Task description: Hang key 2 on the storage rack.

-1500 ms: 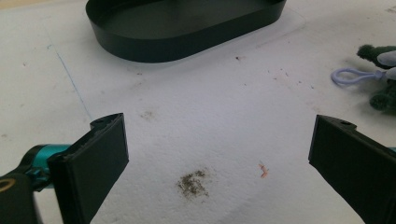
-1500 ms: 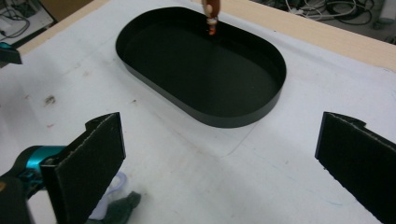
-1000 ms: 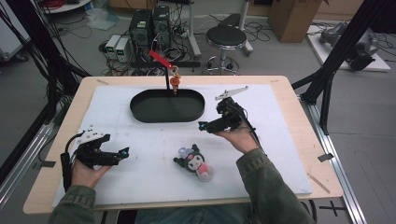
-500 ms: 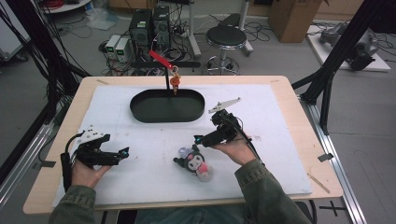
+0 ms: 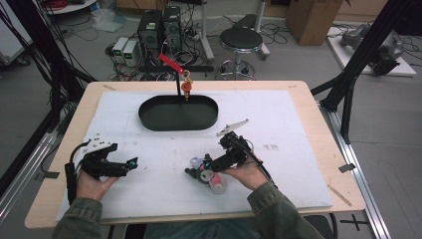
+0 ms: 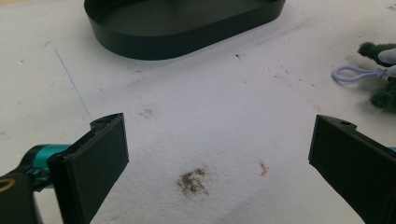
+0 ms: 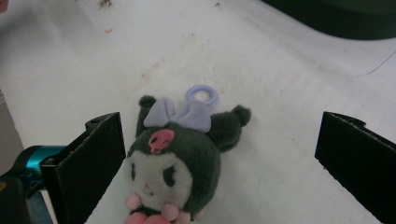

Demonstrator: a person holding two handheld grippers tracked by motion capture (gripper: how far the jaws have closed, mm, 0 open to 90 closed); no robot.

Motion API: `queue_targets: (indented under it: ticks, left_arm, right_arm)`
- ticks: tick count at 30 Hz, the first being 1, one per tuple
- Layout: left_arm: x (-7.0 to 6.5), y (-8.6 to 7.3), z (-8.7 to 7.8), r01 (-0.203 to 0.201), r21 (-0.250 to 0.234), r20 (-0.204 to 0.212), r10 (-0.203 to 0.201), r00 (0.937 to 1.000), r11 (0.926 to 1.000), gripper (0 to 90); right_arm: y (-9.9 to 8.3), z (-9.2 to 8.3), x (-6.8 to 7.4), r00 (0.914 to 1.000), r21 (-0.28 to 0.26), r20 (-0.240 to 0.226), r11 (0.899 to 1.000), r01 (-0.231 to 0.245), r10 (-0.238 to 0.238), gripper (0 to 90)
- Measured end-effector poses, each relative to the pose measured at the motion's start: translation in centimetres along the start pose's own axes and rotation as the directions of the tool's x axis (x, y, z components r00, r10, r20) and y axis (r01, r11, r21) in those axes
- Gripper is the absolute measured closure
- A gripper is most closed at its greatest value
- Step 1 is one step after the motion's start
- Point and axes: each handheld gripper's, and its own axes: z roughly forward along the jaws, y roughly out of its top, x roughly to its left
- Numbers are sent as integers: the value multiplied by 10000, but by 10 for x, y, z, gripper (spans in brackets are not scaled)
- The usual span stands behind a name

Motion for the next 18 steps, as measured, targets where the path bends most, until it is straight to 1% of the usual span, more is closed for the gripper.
queue_targets:
  ticks: [3, 4, 7, 15, 16, 18]
  left_arm:
    - [0, 0, 0, -12, 16, -12, 12, 10000, 10000, 51]
    - [0, 0, -1, 2, 12, 0, -2, 10000, 10000, 51]
    - [0, 0, -1, 21, 20, 14, -21, 10000, 10000, 51]
    - [0, -1, -1, 28, 48, -29, -28, 10000, 10000, 51]
    - [0, -1, -1, 62, 35, -21, -62, 10000, 10000, 51]
    - [1, -1, -1, 55, 35, -16, -55, 10000, 10000, 51]
  right_arm:
    - [-4, 1, 4, 10000, 49, -93, 10000, 31, -30, 13]
    - [-6, 1, 6, 9999, 72, -160, 10000, -28, 29, 13]
    - [-10, 1, 9, 9999, 35, -138, 10000, 17, -17, 13]
    - [-28, 8, 8, 9994, 368, -244, 9990, -243, 252, 14]
    - [-32, 9, 8, 9994, 364, -199, 9990, -271, 278, 16]
    - [-36, 9, 9, 9991, 351, -276, 9989, -324, 333, 45]
